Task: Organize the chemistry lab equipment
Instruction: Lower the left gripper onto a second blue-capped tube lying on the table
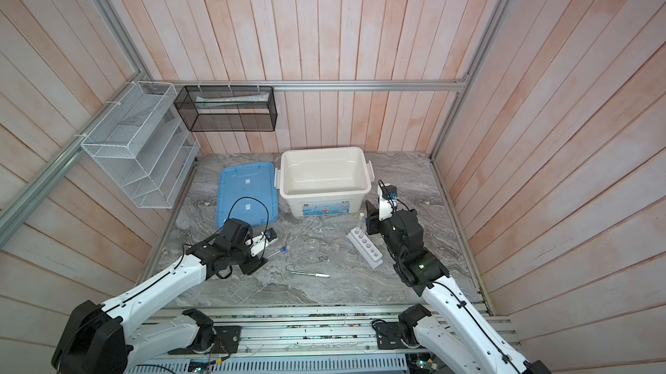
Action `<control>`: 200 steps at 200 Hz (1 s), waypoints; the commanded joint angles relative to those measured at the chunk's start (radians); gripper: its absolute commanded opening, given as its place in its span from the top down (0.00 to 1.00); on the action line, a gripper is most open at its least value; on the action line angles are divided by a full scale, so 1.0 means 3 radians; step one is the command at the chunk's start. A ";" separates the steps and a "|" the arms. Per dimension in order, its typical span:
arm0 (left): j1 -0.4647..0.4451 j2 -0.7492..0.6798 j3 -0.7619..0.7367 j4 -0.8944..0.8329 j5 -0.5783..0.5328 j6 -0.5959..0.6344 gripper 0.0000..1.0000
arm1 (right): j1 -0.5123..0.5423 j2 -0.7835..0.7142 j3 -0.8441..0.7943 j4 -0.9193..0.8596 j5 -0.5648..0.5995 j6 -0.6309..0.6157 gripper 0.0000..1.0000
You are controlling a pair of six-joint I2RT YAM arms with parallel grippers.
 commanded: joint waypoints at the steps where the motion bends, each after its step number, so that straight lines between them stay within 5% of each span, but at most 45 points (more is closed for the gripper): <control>1: -0.0032 0.0044 -0.0079 0.0001 -0.0137 0.0095 0.31 | -0.0024 -0.0011 0.0012 0.0129 -0.0104 0.0018 0.59; 200: -0.0094 0.0629 0.0004 -0.0027 -0.0269 0.0115 0.43 | -0.0228 0.0077 -0.0140 0.0253 -0.0480 0.0125 0.59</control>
